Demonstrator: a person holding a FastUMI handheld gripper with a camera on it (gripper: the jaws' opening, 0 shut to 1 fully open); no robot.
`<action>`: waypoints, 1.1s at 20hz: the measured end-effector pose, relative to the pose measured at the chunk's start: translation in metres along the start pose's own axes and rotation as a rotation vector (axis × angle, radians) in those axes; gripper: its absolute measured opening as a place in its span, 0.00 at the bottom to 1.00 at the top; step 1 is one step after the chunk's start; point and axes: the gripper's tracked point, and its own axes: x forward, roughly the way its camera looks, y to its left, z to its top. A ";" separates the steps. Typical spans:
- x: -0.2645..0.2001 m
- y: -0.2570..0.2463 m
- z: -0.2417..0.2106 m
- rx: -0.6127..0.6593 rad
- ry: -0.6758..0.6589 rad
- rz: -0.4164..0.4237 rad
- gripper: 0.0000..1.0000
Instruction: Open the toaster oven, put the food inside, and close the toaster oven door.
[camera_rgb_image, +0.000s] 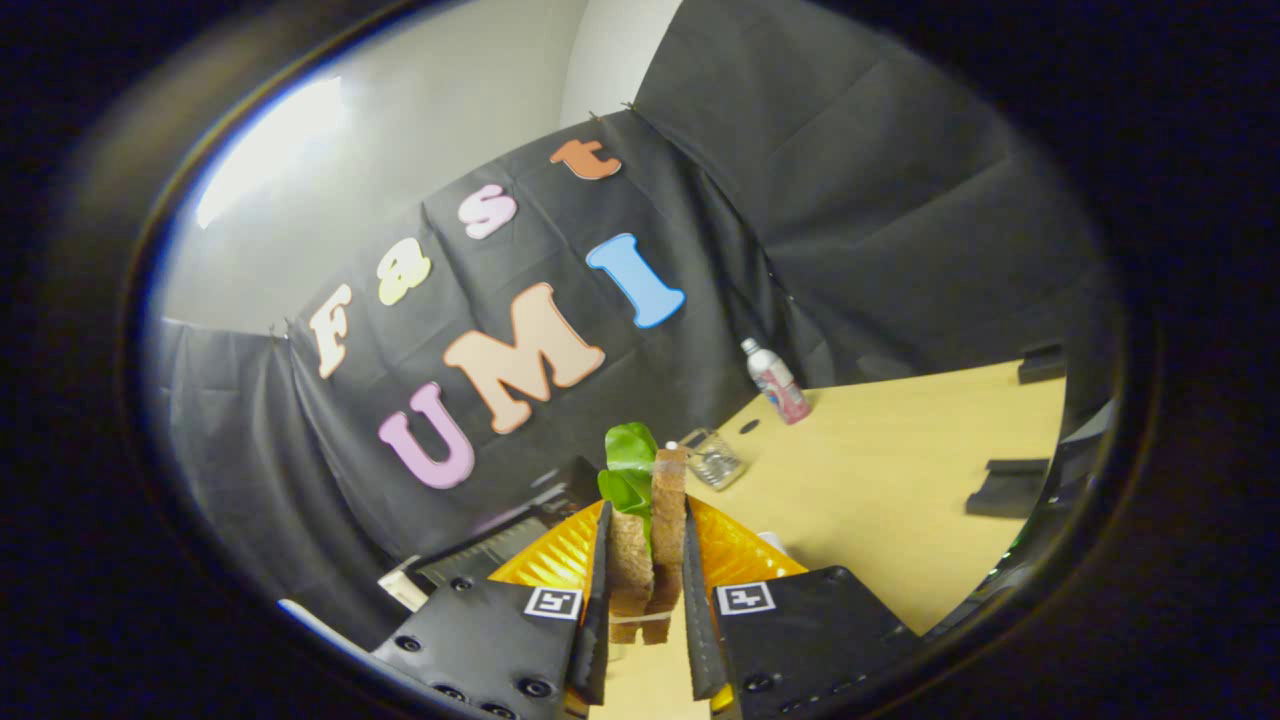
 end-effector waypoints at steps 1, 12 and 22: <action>0.001 0.014 -0.009 0.038 -0.005 0.020 0.34; 0.043 0.102 -0.157 0.554 0.070 -0.048 0.35; 0.136 0.145 -0.230 0.569 0.153 -0.133 0.35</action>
